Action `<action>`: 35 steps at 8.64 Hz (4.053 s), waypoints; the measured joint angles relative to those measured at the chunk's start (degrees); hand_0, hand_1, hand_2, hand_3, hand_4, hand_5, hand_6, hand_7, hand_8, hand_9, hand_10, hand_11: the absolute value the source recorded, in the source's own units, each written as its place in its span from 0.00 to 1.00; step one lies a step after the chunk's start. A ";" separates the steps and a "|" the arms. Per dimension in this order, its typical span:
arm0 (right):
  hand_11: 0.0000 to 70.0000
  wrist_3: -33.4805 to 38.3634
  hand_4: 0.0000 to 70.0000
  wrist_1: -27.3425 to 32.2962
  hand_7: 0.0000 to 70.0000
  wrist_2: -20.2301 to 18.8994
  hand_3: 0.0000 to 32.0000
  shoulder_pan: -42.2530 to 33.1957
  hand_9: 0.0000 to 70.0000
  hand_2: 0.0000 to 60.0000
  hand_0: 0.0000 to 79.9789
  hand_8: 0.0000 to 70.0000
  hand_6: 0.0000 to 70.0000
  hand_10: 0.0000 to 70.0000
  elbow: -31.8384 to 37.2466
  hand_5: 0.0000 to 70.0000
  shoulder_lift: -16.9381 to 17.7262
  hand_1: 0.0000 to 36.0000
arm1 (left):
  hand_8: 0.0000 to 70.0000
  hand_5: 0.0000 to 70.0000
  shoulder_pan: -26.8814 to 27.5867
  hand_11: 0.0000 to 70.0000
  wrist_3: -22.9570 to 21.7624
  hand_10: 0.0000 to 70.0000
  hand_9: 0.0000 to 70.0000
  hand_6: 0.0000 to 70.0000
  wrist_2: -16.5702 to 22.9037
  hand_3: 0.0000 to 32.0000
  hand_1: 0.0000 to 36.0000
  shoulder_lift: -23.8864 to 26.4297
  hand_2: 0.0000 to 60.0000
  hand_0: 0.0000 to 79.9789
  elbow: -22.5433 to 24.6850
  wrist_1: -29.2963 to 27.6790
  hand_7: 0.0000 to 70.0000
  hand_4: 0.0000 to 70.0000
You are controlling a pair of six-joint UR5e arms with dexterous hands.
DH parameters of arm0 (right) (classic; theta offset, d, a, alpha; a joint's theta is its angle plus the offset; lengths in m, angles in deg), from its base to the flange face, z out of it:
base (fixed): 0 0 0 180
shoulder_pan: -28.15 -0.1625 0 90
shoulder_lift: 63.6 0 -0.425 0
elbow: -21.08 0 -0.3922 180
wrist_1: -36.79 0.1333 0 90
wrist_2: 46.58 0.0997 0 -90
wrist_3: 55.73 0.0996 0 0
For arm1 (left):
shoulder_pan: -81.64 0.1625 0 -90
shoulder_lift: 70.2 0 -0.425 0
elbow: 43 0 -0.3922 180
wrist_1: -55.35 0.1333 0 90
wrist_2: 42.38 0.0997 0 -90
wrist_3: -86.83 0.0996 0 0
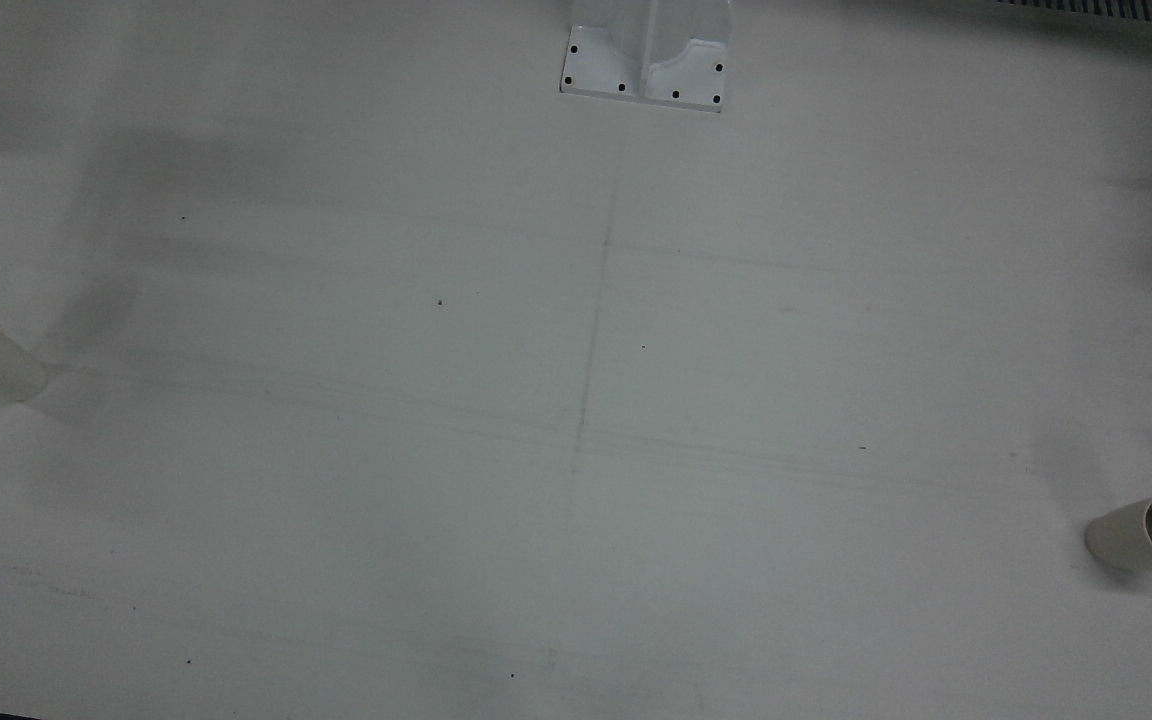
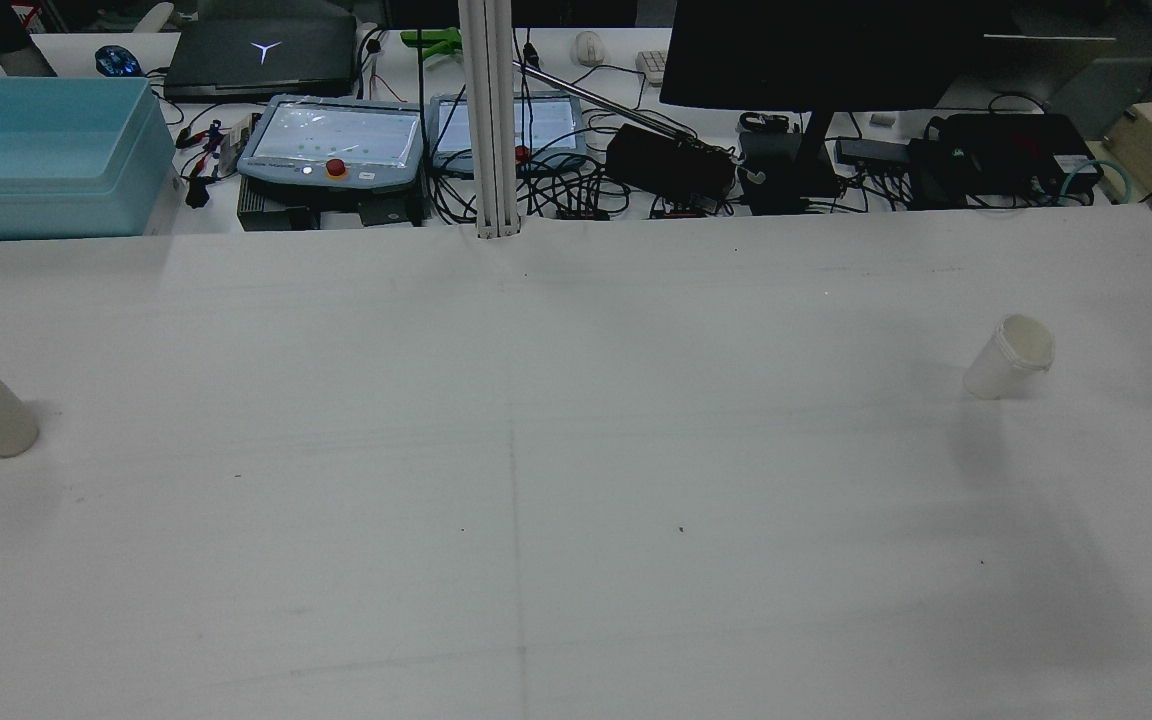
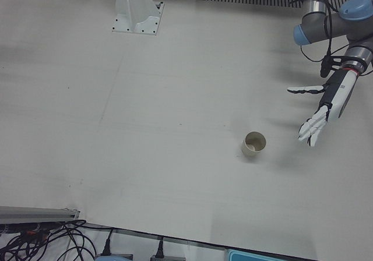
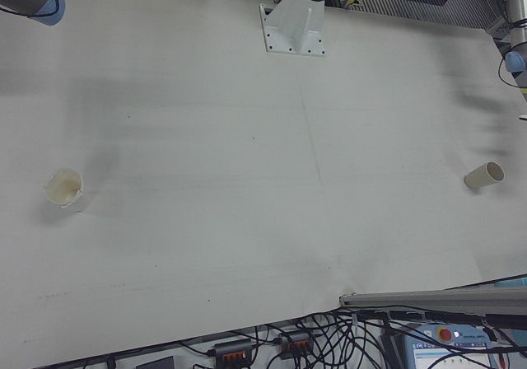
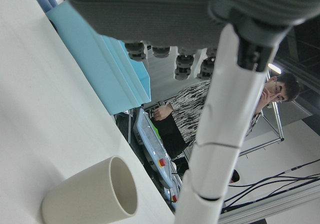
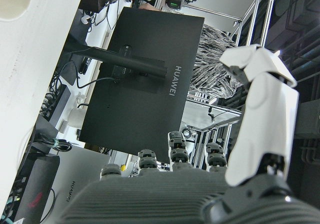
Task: Pour water
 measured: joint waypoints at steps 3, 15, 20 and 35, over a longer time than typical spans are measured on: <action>0.00 -0.21 0.00 0.70 0.20 -0.16 0.00 0.51 0.11 0.53 0.64 0.07 0.20 0.00 2.17 0.11 -0.75 0.73 | 0.01 0.00 9.90 0.07 1.57 0.02 0.00 0.13 -6.19 0.00 0.61 8.14 0.00 0.81 -9.03 0.34 0.09 0.27; 0.00 0.58 0.00 1.69 0.09 -0.26 0.00 0.28 0.03 0.45 0.65 0.02 0.15 0.00 1.87 0.10 0.36 0.72 | 0.02 1.00 19.69 0.13 1.19 0.05 0.00 0.15 -15.26 0.00 1.00 15.34 0.00 1.00 -15.81 0.86 0.10 0.32; 0.00 0.84 0.00 2.24 0.06 -0.15 0.00 -0.07 0.04 0.46 0.65 0.03 0.14 0.00 1.79 0.10 0.28 0.73 | 0.02 1.00 19.67 0.15 -1.90 0.05 0.00 0.15 -15.22 0.00 1.00 15.51 1.00 1.00 -13.00 5.62 0.11 0.31; 0.00 -8.24 0.00 29.86 0.15 -0.16 0.00 13.35 0.01 0.51 0.72 0.02 0.17 0.00 34.27 0.12 -9.27 0.88 | 0.02 1.00 19.52 0.14 -13.73 0.05 0.00 0.13 -17.32 0.00 1.00 17.29 1.00 1.00 13.27 31.95 0.11 0.22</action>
